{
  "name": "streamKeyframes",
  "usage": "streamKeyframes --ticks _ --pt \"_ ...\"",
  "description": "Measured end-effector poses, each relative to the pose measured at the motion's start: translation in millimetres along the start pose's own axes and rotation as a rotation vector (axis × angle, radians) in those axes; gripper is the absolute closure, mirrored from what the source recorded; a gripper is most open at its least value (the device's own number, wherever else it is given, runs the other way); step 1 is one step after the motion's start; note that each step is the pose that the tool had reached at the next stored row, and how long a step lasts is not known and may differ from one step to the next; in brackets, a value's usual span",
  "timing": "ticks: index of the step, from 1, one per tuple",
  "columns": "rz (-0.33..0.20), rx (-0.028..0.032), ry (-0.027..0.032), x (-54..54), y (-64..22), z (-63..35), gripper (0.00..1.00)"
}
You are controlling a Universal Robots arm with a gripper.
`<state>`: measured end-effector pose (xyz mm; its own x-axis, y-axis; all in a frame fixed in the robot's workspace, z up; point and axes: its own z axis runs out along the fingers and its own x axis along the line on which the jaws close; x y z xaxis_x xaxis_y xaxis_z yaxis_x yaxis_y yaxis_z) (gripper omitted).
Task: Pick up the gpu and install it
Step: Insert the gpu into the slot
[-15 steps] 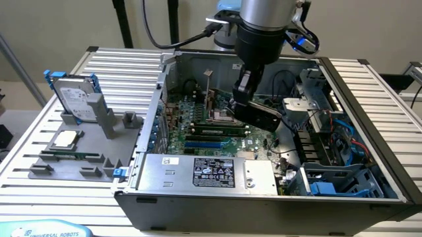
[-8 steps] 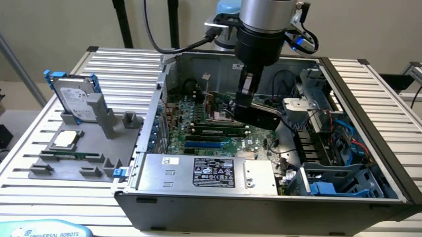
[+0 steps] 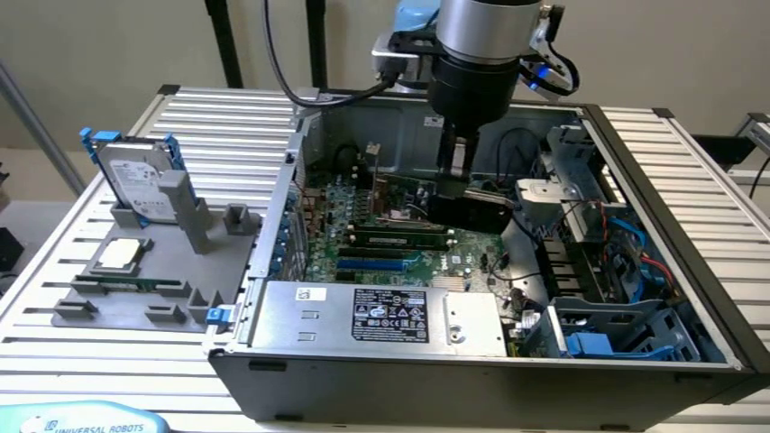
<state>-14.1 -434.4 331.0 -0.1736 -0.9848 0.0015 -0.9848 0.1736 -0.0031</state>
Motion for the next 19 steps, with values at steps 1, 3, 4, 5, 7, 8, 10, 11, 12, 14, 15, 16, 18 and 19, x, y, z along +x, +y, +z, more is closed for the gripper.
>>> streamKeyframes --ticks 1,3,4,5,7,8,10,11,12,14,15,16,18,19 --pt "-0.009 0.0 0.0003 0.2 0.8 0.2 0.73" --pt "-0.017 0.0001 0.0003 0.8 4.0 0.9 0.73" --pt "-0.019 0.0002 0.0004 1.4 7.2 1.4 0.73" --pt "-0.019 0.0001 0.0005 2.1 11.0 2.0 0.73" --pt "-0.02 0.0001 0.0006 3.7 19.5 3.4 0.73" --pt "-0.02 0.0 0.0005 4.6 23.9 4.3 0.73" --pt "-0.021 0.0001 0.0006 6.2 31.5 6.0 0.73" --pt "-0.022 0.0001 0.0005 7.1 34.1 6.9 0.73" --pt "-0.022 0.0001 0.0005 8.2 36.2 7.8 0.73" --pt "-0.024 0.0001 0.0005 10.7 39.1 9.7 0.73" --pt "-0.025 0.0002 0.0005 12.0 40.2 10.8 0.73" --pt "-0.026 0.0001 0.0003 13.2 41.0 12.1 0.73" --pt "-0.03 -0.0001 0.0003 15.7 41.7 14.5 0.73" --pt "-0.032 -0.0001 -0.0002 16.9 42.1 16.1 0.73"
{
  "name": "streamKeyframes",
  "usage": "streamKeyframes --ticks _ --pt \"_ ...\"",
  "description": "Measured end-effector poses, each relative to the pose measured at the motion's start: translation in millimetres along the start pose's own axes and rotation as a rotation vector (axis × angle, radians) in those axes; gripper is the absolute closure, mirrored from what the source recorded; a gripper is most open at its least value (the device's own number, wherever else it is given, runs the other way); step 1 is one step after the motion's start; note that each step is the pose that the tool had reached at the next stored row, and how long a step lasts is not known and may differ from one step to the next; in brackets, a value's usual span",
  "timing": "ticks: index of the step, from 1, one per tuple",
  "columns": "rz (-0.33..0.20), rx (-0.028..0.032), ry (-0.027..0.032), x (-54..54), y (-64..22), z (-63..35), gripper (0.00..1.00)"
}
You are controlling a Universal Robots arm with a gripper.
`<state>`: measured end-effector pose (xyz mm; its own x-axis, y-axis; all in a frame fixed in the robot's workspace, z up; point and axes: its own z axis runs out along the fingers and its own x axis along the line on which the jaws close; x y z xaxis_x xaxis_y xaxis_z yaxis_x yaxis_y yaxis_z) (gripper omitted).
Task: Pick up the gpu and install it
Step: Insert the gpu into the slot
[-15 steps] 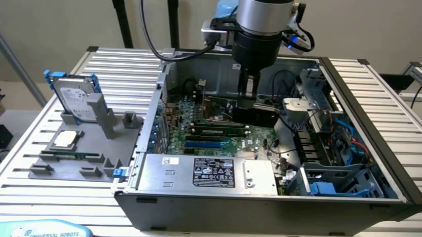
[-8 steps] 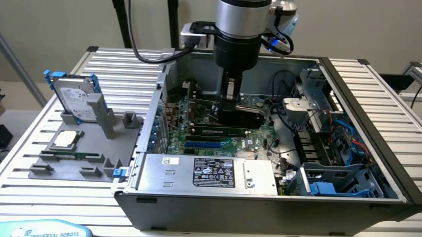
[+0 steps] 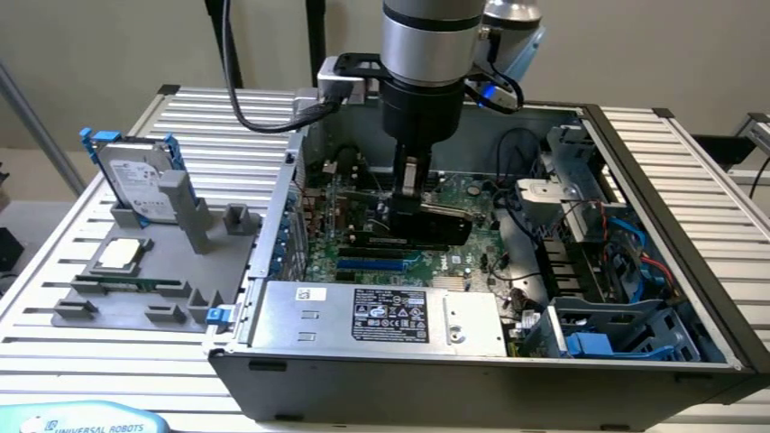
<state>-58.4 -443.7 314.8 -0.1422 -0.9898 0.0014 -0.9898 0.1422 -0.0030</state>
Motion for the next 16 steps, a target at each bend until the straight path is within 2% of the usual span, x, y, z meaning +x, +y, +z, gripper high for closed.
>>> streamKeyframes --ticks 7,13,14,16 --pt "-0.021 -0.0006 -0.0012 5.0 4.4 12.2 0.73" --pt "-0.035 -0.0007 -0.0023 7.6 21.6 23.2 0.73" --pt "-0.039 -0.0009 -0.0038 8.0 24.1 24.9 0.73" --pt "-0.047 -0.002 -0.012 8.6 27.8 27.2 0.73"
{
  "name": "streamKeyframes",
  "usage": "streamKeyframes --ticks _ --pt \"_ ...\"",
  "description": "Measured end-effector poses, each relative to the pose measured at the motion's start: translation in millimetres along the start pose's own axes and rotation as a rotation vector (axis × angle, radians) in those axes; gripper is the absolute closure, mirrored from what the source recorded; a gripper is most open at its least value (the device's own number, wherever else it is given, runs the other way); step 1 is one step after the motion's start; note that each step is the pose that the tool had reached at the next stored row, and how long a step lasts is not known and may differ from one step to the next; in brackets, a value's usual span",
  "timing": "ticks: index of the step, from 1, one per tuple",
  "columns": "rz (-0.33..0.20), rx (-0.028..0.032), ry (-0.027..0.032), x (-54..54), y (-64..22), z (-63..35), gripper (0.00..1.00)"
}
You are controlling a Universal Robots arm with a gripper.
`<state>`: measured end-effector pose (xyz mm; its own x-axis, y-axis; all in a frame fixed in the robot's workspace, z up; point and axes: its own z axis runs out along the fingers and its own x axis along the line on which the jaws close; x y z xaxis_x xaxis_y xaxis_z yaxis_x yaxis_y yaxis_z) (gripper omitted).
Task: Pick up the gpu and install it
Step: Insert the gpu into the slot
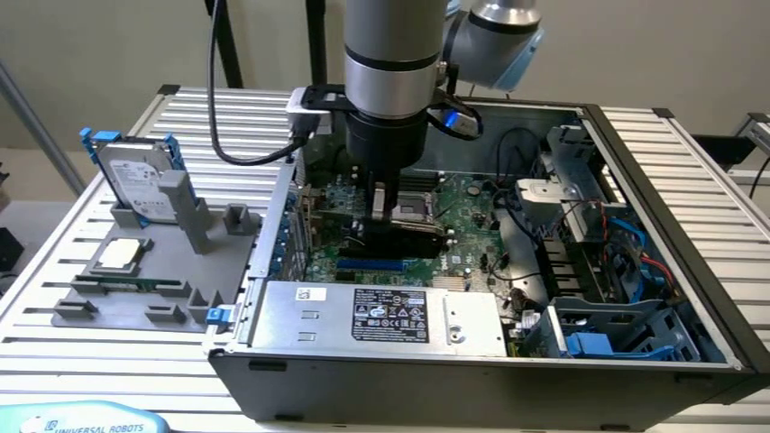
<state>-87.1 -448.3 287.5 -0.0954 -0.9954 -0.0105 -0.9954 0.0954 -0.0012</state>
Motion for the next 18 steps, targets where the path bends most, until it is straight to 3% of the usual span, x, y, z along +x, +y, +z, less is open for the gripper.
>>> streamKeyframes --ticks 3,11,13,18 --pt "-0.012 -0.0015 -0.0157 0.4 4.3 2.8 0.73" --pt "-0.014 -0.0015 -0.0154 0.4 4.8 3.5 0.73" --pt "-0.017 0.0008 -0.0158 0.4 4.8 4.2 0.73" --pt "-0.065 0.0007 -0.0151 0.5 4.8 6.0 0.73"
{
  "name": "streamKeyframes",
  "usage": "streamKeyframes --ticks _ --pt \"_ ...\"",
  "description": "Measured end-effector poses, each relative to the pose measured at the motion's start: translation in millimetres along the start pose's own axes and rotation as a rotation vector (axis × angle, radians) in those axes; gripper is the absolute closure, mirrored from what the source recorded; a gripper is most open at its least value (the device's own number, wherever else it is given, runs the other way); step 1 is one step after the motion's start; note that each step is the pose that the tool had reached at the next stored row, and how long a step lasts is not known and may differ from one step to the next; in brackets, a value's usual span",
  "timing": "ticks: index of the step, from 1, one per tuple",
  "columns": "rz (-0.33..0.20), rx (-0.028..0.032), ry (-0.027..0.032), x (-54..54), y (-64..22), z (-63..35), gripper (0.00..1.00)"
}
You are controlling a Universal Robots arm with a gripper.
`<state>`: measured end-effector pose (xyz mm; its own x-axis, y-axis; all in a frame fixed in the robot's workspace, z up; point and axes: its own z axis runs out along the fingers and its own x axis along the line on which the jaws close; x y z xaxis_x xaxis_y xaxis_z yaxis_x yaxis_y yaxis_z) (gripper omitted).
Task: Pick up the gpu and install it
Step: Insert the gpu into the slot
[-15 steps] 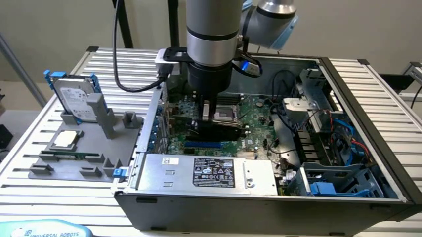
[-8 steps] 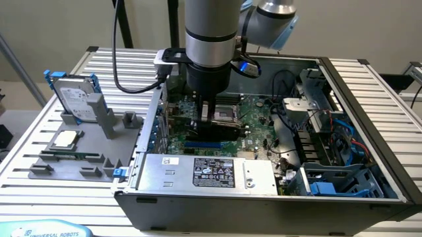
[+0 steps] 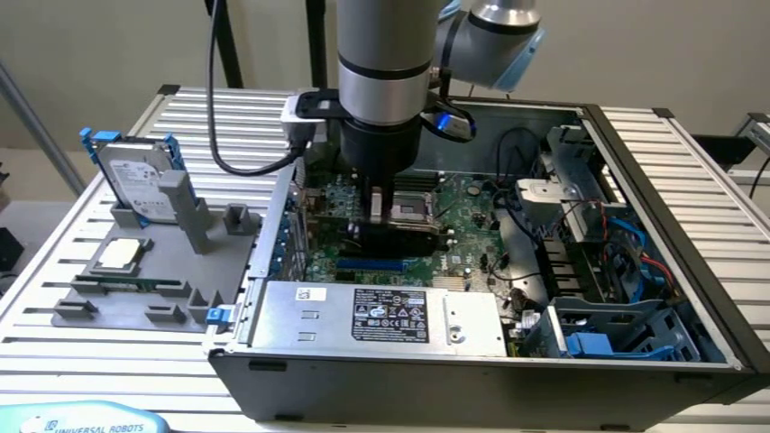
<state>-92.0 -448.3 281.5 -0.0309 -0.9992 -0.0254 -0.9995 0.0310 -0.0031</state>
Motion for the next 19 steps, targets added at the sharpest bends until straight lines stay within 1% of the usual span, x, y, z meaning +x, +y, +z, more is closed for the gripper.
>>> streamKeyframes --ticks 2,8,19 --pt "-0.012 -0.0005 0.001 0.0 0.0 0.1 0.73" --pt "-0.012 -0.0002 0.0007 0.0 0.5 2.4 0.73" --pt "0.004 0.0001 0.0018 -1.2 3.3 9.2 0.73"
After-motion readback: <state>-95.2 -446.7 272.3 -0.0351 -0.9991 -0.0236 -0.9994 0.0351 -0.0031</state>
